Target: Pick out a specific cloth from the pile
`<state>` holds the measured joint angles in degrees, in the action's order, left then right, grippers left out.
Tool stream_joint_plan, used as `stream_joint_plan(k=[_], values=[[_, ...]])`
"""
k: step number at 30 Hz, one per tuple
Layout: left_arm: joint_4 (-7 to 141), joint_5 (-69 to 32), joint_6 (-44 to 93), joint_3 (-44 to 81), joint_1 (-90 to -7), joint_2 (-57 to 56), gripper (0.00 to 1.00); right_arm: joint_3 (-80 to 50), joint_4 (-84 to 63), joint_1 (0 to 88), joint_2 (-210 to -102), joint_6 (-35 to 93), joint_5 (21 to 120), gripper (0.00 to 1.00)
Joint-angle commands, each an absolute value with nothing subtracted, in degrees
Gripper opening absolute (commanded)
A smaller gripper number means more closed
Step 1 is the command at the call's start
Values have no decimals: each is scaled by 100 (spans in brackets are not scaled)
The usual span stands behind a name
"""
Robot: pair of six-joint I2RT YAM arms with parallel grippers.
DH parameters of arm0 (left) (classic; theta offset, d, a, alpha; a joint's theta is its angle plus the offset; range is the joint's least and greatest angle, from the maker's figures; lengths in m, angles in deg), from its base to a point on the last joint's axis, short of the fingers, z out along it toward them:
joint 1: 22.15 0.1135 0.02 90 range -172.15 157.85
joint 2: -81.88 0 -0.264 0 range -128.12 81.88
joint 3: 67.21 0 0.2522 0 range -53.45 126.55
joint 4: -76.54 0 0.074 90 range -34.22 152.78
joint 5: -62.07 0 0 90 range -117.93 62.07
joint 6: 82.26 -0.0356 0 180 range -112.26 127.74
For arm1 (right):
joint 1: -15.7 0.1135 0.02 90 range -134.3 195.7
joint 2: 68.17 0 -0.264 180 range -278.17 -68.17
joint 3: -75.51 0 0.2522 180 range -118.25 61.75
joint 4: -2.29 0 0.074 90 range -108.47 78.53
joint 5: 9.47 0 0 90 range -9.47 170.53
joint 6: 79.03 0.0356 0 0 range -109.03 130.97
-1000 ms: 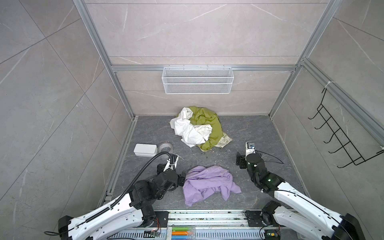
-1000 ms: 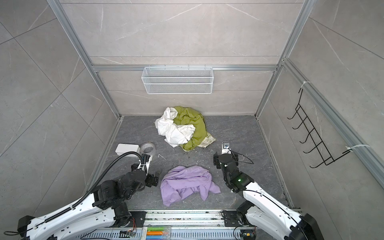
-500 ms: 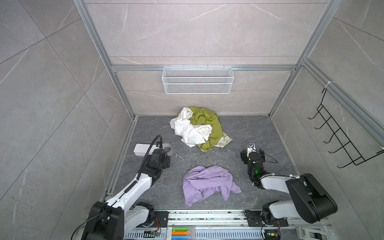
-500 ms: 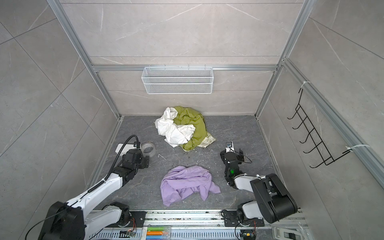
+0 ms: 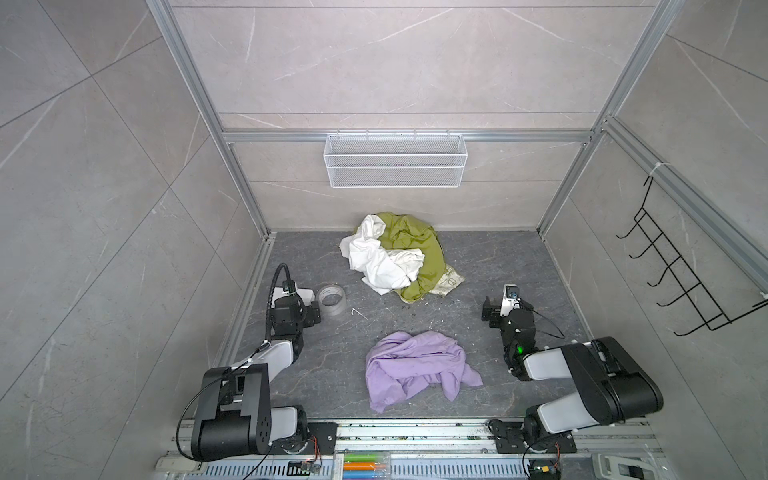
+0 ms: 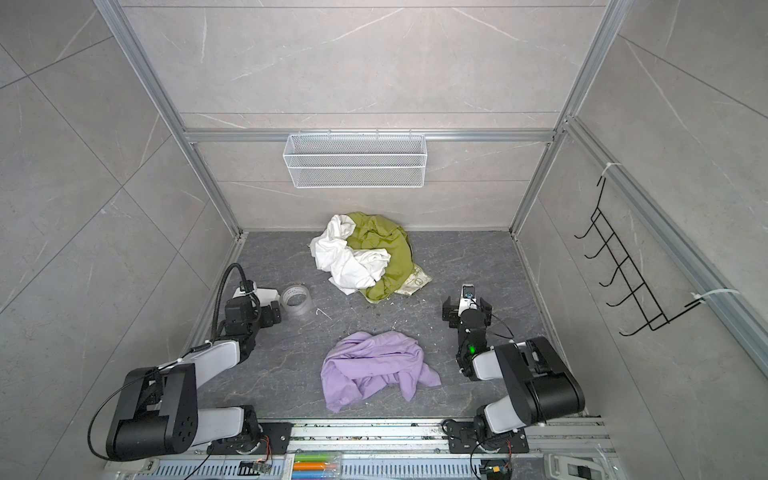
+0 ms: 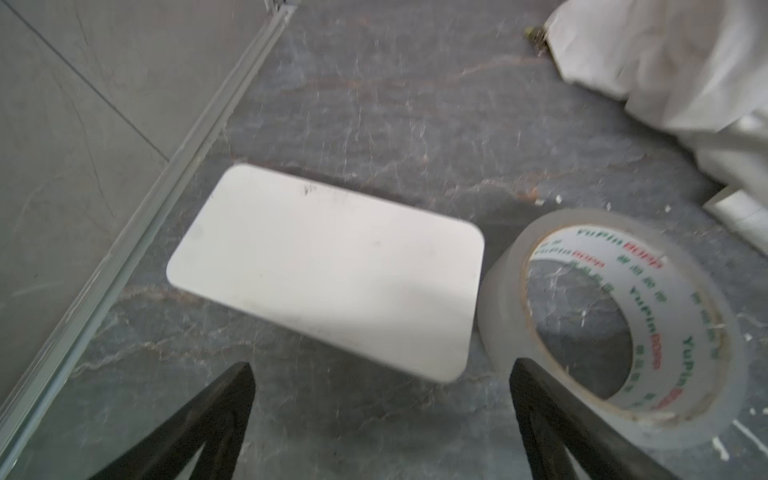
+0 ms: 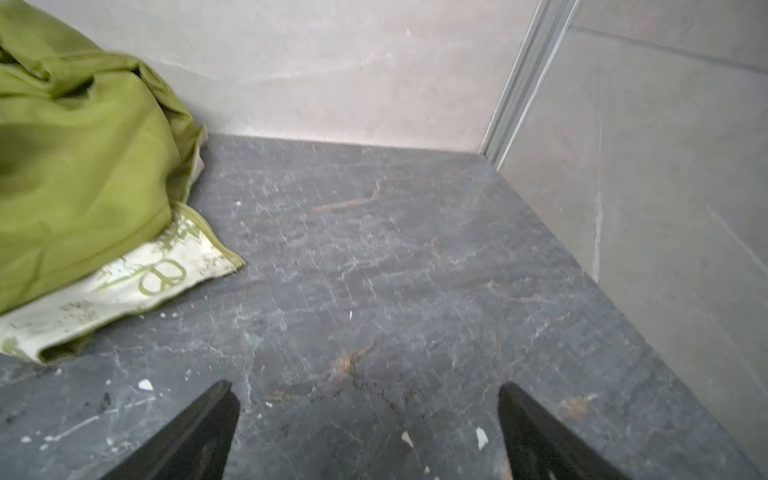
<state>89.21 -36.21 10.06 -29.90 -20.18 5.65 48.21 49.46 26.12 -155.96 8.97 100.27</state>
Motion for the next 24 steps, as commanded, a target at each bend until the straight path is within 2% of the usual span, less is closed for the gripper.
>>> stream_joint_plan(k=[1, 9, 24], values=[[10448, -3569, 935, -3275, -2011, 368, 98, 4447, 4551, 2472, -15491, 1345, 10178, 100], [11590, -3812, 971, -3511, -2008, -390, 98, 4330, 4460, 2406, -15571, 1378, 10136, 99], [11271, -4099, 1093, -3360, -2005, -392, 99, 4303, 4408, 2365, -15580, 1339, 9925, 100]])
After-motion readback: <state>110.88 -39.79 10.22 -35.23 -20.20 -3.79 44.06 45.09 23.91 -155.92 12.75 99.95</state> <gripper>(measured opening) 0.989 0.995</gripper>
